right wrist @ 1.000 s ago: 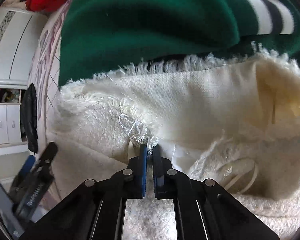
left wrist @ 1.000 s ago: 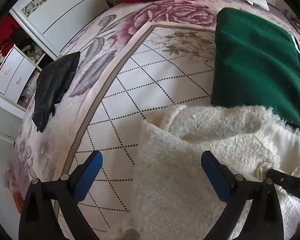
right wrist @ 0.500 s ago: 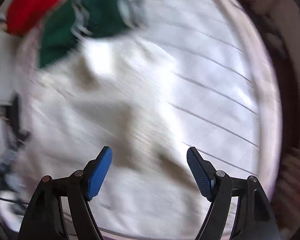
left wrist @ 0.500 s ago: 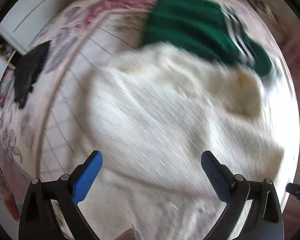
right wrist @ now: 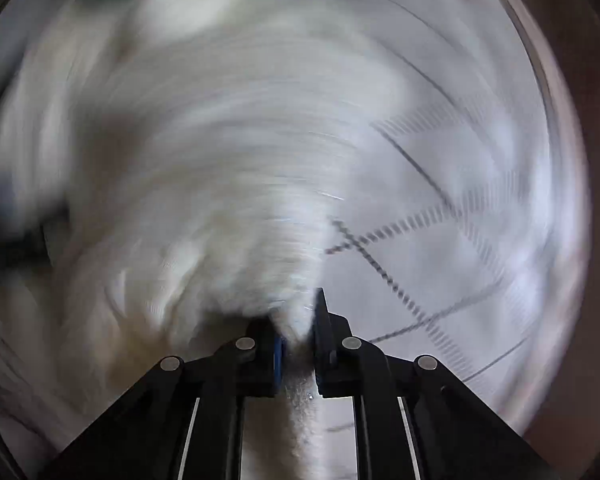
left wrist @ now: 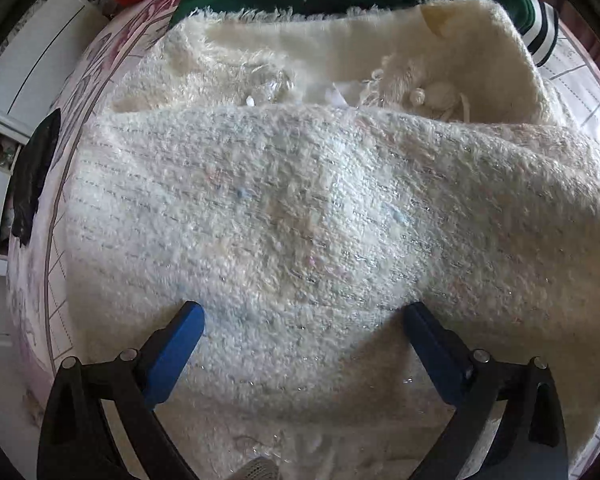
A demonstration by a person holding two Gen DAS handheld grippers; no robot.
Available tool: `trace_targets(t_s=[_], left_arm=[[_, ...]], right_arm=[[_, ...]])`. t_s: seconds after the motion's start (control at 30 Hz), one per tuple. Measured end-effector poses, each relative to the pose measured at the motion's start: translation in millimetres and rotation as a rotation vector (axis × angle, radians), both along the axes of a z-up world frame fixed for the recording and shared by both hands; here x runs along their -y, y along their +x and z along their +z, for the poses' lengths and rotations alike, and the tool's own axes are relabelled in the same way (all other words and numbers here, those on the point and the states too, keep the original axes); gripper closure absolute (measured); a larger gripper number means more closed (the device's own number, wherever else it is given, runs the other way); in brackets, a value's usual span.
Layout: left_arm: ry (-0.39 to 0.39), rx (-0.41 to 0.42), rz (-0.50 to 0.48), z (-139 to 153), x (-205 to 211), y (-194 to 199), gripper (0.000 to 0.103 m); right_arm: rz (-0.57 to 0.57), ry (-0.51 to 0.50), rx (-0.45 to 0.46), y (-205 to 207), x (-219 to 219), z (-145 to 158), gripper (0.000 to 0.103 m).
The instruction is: Fold large clothes
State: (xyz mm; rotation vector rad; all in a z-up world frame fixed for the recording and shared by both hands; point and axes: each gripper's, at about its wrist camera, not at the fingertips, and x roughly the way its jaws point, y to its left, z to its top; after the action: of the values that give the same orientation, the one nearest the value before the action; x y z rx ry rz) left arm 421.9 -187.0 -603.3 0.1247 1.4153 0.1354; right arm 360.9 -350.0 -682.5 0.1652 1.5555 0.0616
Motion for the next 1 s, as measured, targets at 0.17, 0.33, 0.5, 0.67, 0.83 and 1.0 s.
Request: trace_targets(t_s=[0.17,0.33,0.5,0.67,0.83,1.0], left_arm=[[-0.009,-0.004,-0.019,5.0,-6.1,7.0,0.0],[0.024,0.033,-0.042,29.1,-37.1,10.6,0.0],[0.084,0.073,-0.075,54.4,-71.4,1.4,0.0],[0.068,0.038,-0.072,46.9,-72.3,-7.8,0.0],[0.067,0.042,-0.07,38.5,-42.6,-21.1,0.0],[0.106,0.015,-0.1,11.5,-20.9,-24.2,0.0]], right_arm=[[-0.567,0.372,-0.065,-33.9,82.7,-33.0,0.095],[-0.756,0.545,-0.153,-71.0,76.4,-42.4,0.096],[-0.861,0.764,-0.255,-119.2,36.2,-46.6,0.096],[-0.659,0.402,-0.143,-111.6,68.8,-1.7,0.092],[-0.467,0.192,-0.192,-87.3,79.6,11.3,0.06],[-0.107,-0.028,-0.112,-60.5,43.2,24.2,0.051]])
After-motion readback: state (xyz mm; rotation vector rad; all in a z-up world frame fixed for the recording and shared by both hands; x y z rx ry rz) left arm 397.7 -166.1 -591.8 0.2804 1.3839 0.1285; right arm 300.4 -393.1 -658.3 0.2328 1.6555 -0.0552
